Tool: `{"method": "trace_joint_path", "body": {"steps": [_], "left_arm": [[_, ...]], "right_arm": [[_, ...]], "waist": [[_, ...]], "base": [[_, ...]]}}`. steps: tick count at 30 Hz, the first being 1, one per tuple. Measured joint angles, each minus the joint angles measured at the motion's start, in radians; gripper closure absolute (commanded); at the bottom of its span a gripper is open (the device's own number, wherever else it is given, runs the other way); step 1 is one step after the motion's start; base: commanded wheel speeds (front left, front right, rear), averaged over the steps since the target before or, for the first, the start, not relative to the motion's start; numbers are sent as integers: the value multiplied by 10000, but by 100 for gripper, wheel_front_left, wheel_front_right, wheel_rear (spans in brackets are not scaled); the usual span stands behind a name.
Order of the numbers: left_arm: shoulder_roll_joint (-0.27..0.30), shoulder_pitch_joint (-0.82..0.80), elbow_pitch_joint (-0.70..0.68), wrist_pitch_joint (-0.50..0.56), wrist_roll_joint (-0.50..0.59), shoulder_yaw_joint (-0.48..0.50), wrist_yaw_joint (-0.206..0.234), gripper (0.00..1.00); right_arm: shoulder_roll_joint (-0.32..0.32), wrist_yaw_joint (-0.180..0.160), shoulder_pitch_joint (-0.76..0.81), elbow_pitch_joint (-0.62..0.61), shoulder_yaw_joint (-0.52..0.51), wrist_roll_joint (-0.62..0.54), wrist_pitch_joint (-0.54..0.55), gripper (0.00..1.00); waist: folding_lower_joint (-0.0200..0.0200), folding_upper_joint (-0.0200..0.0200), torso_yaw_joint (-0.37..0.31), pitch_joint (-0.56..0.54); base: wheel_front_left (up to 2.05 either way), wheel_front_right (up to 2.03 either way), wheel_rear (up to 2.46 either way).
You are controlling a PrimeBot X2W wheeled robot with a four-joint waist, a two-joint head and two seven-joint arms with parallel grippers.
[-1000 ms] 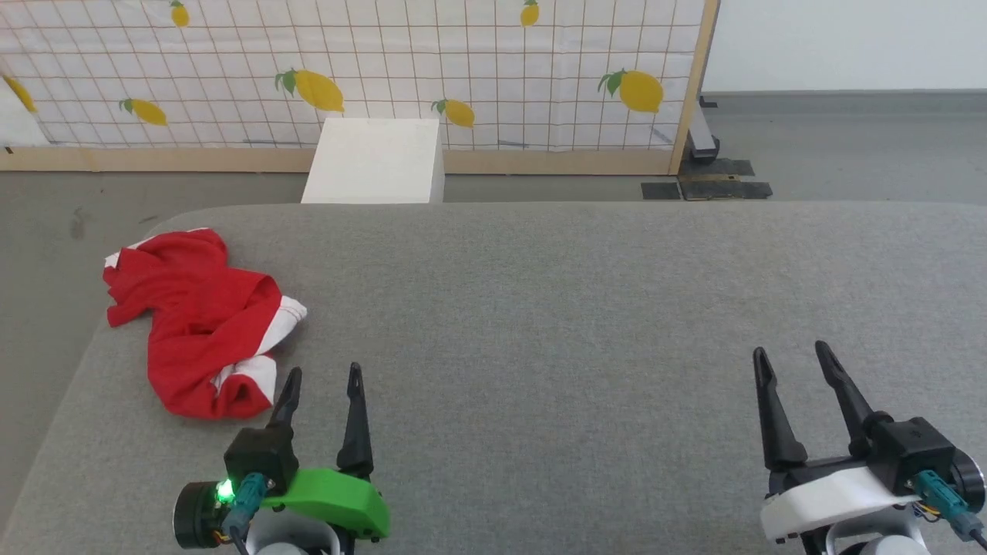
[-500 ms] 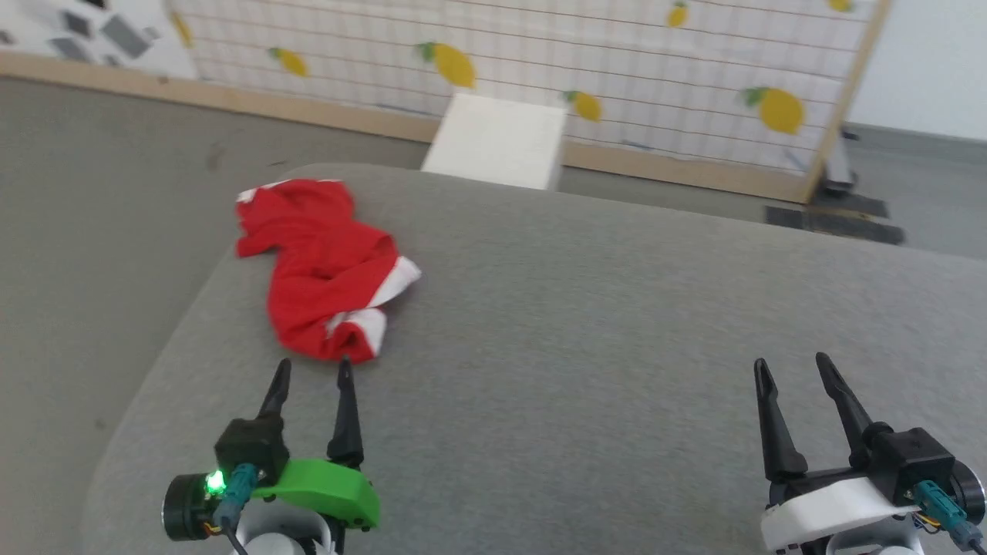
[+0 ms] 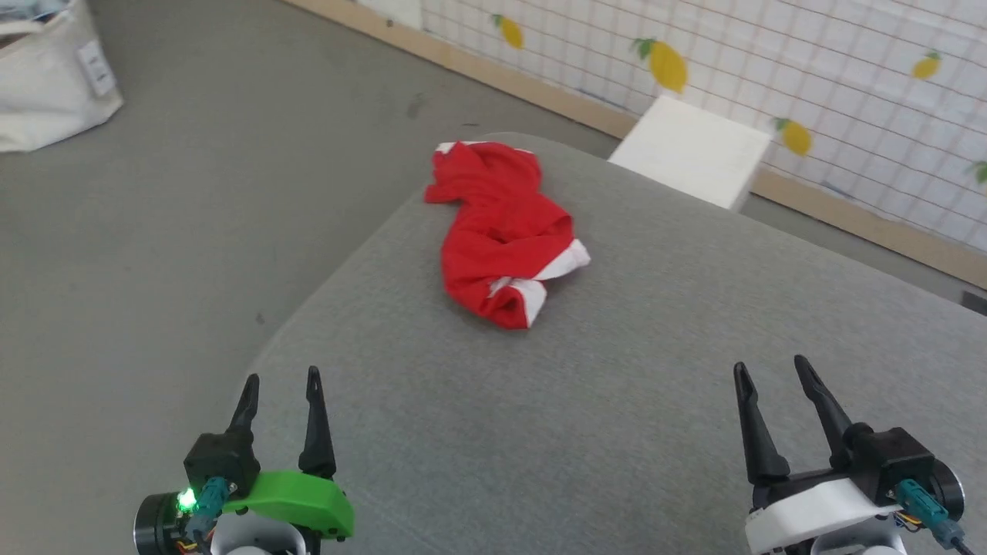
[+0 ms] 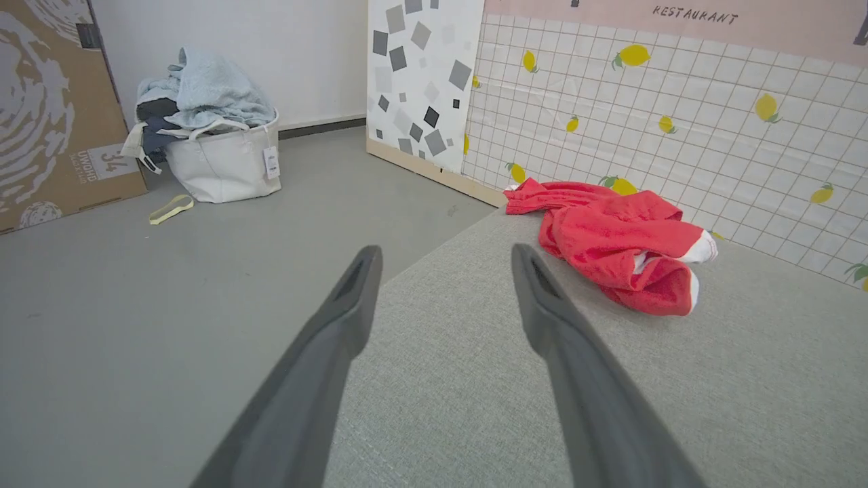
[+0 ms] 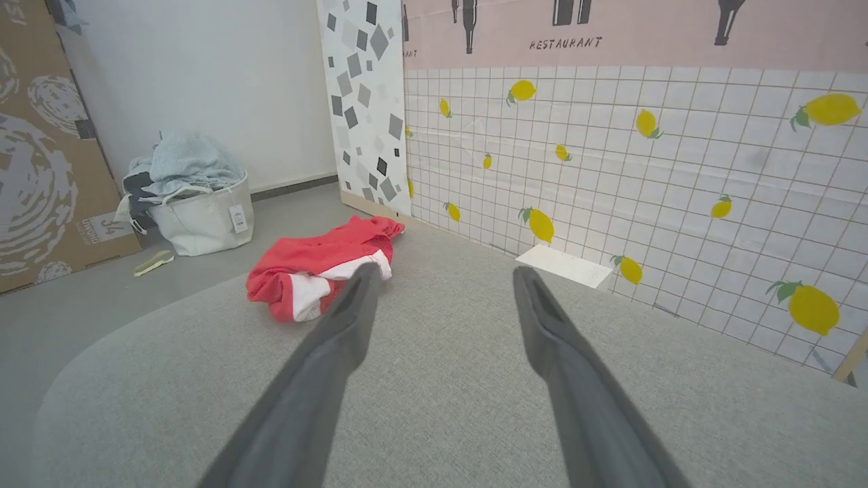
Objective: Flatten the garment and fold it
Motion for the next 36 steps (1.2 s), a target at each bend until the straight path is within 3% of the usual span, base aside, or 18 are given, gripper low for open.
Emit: {"method": "trace_joint_path", "body": {"steps": [6, 15, 19, 25, 36], "left_arm": [[0, 34, -27, 0, -31, -13, 0, 0], [-69, -67, -56, 0, -270, -36, -54, 0], [-38, -799, 73, 255, -771, -111, -596, 0], [433, -2995, 464, 2002, -1801, 102, -1459, 0], [2311, -6055, 1158, 6458, -3607, 861, -1831, 0]], "right_arm": [[0, 0, -1, 31, 23, -2, 0, 0], [0, 0, -20, -13, -35, -123, 4, 0], [0, 0, -327, -213, -65, -314, 100, 0], [2, 0, -771, -623, -75, -635, 288, 0], [6, 0, -2093, -1003, -188, -763, 253, 0]], "waist": [[0, 0, 518, 34], [0, 0, 270, 299], [0, 0, 72, 627], [1, 0, -518, 1331], [2, 0, -1996, 3315]], "base": [[0, 0, 0], [0, 0, 0], [0, 0, 0], [0, 0, 0], [0, 0, 0]]}}
